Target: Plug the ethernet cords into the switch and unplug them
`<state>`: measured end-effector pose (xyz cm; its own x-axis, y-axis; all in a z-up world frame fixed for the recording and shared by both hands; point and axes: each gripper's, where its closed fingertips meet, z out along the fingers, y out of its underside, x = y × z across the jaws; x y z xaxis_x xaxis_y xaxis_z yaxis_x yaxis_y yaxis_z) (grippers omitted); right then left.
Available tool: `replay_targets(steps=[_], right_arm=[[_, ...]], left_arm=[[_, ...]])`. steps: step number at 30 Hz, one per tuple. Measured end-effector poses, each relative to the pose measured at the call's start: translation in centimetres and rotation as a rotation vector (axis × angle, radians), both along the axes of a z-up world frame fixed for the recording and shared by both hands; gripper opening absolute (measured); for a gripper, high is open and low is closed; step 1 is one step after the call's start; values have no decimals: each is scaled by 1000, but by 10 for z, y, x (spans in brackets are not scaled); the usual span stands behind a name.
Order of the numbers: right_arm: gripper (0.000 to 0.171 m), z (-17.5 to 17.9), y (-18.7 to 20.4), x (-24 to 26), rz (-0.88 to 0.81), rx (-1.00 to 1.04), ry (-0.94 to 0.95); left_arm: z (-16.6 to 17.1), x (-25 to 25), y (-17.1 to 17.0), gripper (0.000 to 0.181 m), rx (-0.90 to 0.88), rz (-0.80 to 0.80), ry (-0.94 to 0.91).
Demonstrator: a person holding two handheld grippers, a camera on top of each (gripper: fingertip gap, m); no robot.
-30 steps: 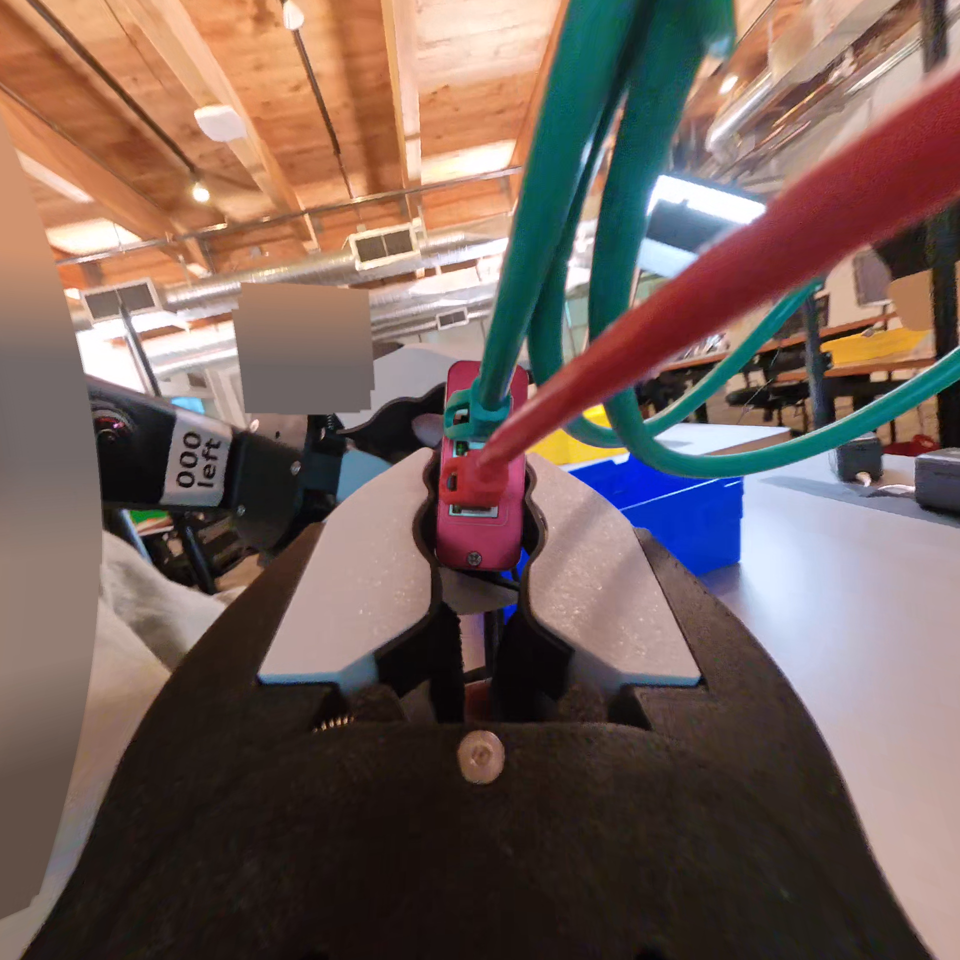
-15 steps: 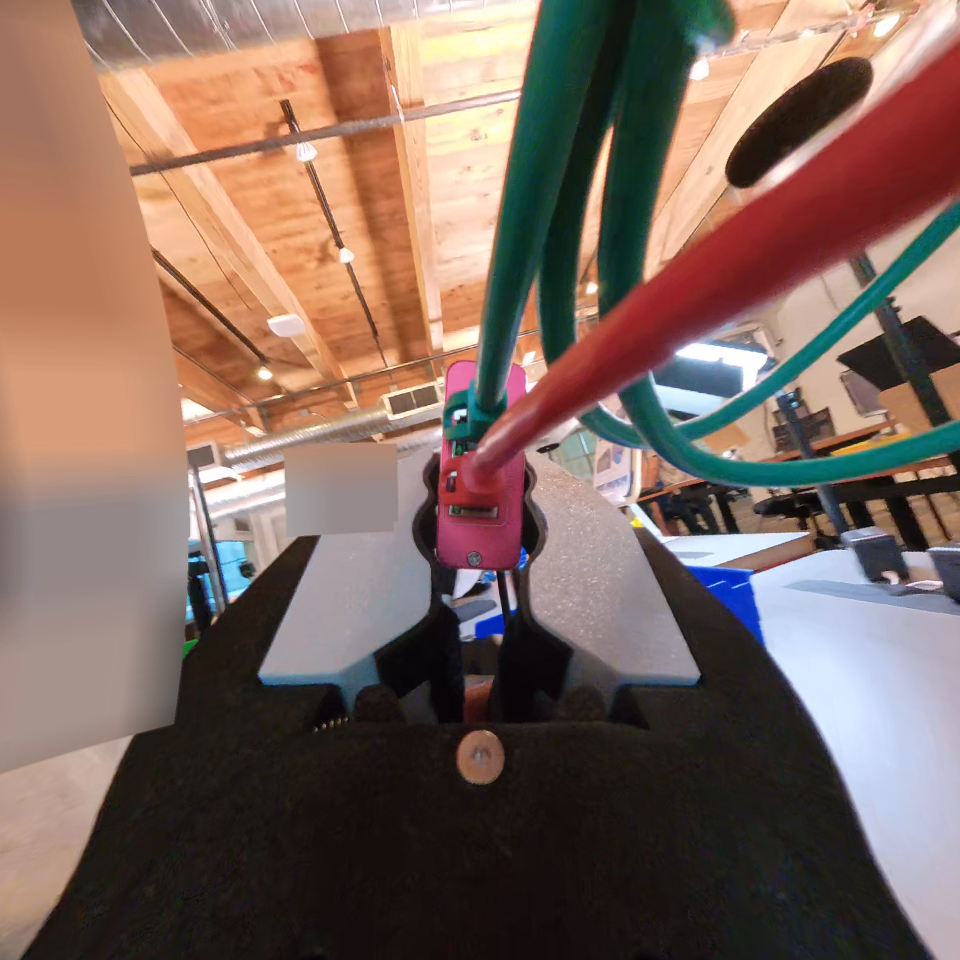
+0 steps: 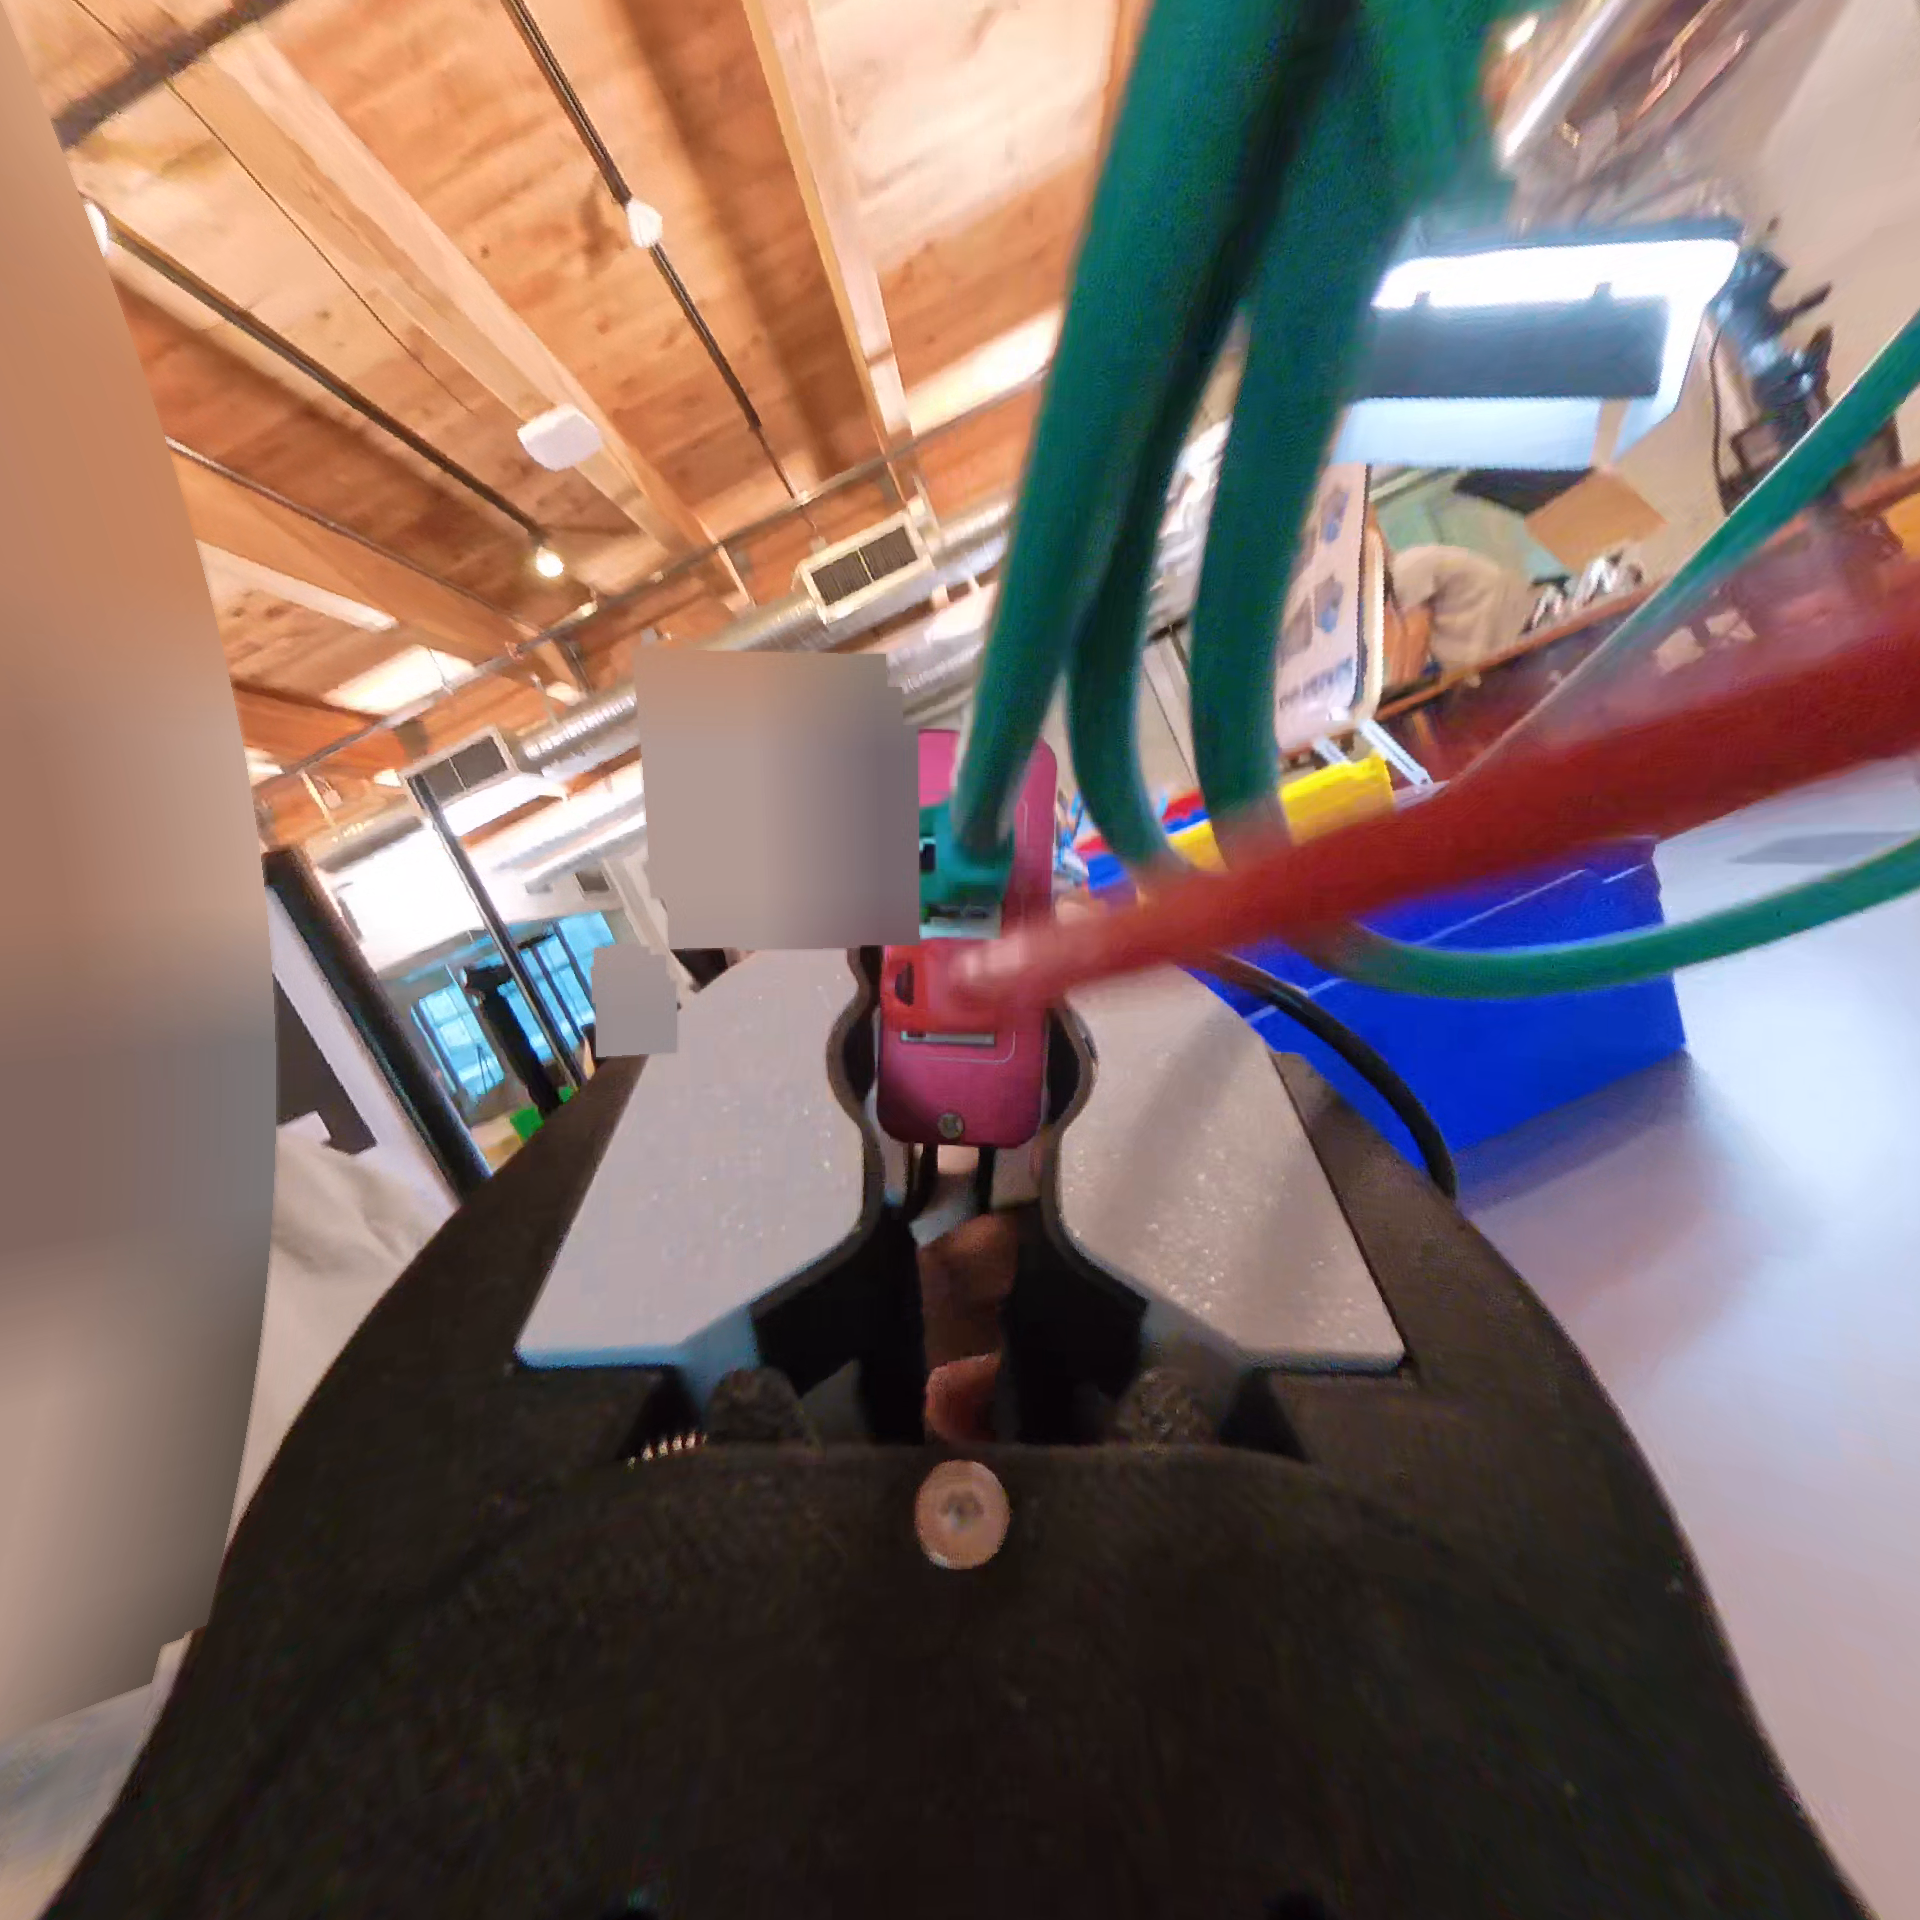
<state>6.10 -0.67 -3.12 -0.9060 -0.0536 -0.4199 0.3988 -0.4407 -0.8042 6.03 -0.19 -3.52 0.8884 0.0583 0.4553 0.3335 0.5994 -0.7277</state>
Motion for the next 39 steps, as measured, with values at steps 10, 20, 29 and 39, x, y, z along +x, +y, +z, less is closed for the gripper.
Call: replay_targets(steps=[10,20,29,39], right_arm=[[25,-28,5,-1,52,146,6],[48,-39,13,-5,3,278,51],[19,-53,10,0,27,295,71],[15,-49,13,9,80,274,122]], left_arm=[[-14,0,2,39,-112,-8,29],[-21,-20,-15,29,11,9,-93],[-27,-15,-5,29,-47,16,-48],[-23,-6,-1,29,-63,-14,-2]])
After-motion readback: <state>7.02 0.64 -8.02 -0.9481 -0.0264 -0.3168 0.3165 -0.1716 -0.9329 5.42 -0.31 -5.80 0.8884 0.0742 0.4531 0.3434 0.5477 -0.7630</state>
